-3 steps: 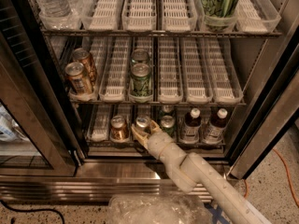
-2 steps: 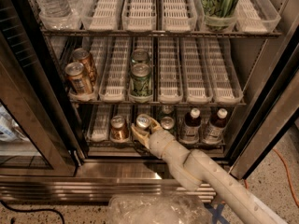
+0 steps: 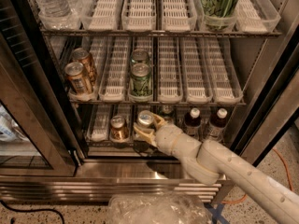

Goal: Pick redbull can from bottom shelf of fridge

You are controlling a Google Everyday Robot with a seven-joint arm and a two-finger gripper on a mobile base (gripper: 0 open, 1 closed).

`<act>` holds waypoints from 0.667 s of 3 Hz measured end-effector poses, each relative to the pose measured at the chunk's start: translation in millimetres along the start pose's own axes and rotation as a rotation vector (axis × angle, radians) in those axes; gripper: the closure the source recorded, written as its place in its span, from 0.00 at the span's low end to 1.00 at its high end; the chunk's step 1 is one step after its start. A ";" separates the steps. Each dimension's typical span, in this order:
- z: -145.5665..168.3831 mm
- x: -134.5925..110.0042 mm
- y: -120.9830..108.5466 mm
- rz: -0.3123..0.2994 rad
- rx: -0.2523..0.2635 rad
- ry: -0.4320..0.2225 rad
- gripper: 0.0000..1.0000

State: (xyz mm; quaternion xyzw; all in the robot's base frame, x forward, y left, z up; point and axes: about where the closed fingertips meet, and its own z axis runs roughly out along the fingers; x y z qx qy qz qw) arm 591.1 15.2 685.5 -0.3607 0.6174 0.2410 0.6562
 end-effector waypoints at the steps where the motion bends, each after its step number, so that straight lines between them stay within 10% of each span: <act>1: -16.7 -16.8 4.5 0.001 -0.105 0.046 1.00; 2: -42.1 -28.6 12.8 0.002 -0.221 0.119 1.00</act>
Offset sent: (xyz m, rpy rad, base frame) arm -0.0744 -0.0474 0.0423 -0.2047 0.1812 0.3289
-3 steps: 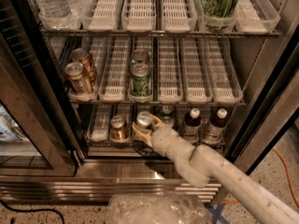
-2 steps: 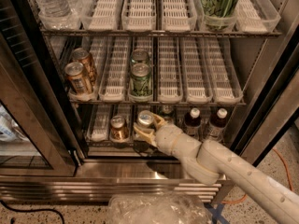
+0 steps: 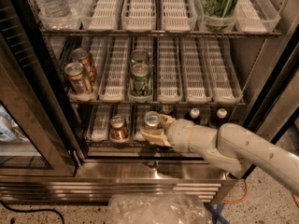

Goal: Pick redbull can from bottom shelf of fridge

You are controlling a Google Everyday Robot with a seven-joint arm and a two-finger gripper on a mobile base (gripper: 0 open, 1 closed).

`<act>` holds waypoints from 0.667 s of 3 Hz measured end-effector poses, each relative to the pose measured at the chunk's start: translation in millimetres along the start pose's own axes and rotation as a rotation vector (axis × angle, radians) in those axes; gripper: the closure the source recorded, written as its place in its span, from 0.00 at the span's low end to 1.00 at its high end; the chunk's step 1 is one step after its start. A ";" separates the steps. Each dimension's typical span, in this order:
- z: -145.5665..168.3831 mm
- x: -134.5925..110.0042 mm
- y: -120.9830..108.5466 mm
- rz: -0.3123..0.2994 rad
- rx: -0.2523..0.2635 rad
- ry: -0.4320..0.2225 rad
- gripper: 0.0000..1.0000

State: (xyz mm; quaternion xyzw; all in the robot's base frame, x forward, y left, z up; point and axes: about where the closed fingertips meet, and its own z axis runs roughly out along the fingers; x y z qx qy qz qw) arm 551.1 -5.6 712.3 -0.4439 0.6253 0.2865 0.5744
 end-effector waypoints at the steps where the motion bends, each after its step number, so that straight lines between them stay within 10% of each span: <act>1: -23.8 -12.3 17.7 0.012 -0.100 0.054 1.00; 2: -39.9 -27.6 33.1 0.023 -0.145 0.076 1.00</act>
Offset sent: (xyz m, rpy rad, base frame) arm -0.0771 -0.0227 0.0492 -0.0844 0.1246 0.1654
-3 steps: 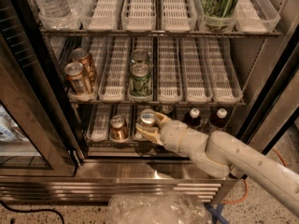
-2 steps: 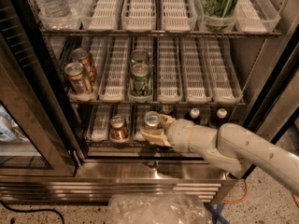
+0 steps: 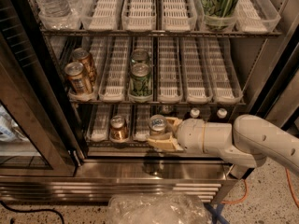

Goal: Pick redbull can from bottom shelf of fridge

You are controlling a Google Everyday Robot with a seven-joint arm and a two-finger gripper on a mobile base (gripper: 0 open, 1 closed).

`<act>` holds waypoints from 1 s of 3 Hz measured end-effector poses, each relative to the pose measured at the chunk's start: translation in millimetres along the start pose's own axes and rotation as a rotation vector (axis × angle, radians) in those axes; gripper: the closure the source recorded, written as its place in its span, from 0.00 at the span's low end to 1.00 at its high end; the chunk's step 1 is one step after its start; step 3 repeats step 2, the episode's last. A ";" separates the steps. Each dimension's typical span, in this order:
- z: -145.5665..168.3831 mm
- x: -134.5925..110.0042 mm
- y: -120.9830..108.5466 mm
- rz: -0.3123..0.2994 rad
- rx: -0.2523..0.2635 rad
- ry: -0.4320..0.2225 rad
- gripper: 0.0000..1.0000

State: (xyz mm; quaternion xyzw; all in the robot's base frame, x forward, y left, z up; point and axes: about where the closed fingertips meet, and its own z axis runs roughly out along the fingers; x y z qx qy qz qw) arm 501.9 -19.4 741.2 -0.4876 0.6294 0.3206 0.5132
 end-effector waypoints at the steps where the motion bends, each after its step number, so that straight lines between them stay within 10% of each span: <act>1: -26.2 -53.8 35.5 -0.017 -0.067 -0.032 1.00; 3: -26.4 -55.4 37.1 -0.020 -0.071 -0.032 1.00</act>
Offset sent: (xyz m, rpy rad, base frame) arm -0.0666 -0.0006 0.0946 0.0254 -0.0255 0.1047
